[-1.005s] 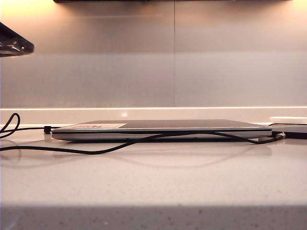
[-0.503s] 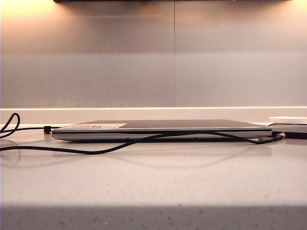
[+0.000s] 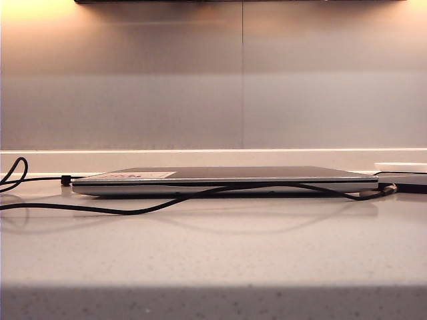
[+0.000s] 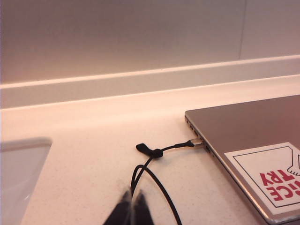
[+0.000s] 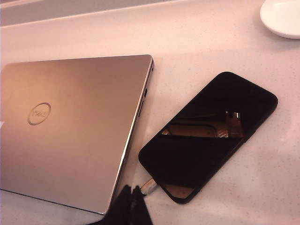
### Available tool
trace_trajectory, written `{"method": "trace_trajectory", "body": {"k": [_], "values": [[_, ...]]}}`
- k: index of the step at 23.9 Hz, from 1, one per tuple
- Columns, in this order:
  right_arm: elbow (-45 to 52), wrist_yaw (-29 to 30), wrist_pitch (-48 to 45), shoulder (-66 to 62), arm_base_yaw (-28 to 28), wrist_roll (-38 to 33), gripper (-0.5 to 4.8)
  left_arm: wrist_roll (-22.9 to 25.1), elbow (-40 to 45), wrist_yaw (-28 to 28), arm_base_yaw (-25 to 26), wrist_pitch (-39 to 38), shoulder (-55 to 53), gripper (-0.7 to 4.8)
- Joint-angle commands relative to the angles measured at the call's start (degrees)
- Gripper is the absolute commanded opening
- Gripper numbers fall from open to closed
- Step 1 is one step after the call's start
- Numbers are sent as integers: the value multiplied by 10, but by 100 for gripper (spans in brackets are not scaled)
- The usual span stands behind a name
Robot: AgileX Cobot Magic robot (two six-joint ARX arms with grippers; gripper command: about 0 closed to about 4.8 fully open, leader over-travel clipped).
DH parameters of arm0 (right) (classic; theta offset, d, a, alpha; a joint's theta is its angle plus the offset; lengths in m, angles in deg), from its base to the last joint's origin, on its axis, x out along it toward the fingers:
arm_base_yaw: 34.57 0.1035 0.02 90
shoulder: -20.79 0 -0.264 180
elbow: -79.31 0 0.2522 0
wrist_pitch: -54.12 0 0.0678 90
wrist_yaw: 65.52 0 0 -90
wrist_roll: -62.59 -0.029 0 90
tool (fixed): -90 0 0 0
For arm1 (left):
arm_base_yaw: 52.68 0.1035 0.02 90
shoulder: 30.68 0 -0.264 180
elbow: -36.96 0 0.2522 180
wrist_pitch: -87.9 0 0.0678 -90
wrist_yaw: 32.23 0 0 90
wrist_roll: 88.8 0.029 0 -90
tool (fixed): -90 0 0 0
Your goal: Pick up the charging cable and the phone, plug the charging cable into the charging port on the phone, and finally place them back on the table.
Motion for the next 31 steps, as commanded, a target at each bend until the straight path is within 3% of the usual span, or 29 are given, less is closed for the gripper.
{"method": "trace_trajectory", "body": {"k": [1, 3, 6, 23, 27, 31], "values": [[-4, 1, -8, 2, 1, 1, -5, 2, -3, -2, 0, 5, 0, -6], [-4, 1, -8, 2, 1, 1, -5, -11, -3, -2, 0, 5, 0, -6], [-4, 1, -8, 2, 1, 1, -5, -75, -3, -2, 0, 5, 0, -6], [-3, -4, -9, 2, 1, 2, -5, -73, -3, -2, -1, 6, 0, -6], [17, -109, -50, 47, 2, 2, -5, -73, -3, -2, -1, 6, 0, -6], [105, -173, -166, 129, 21, 33, -5, -73, -3, -2, -1, 6, 0, -6]]}}
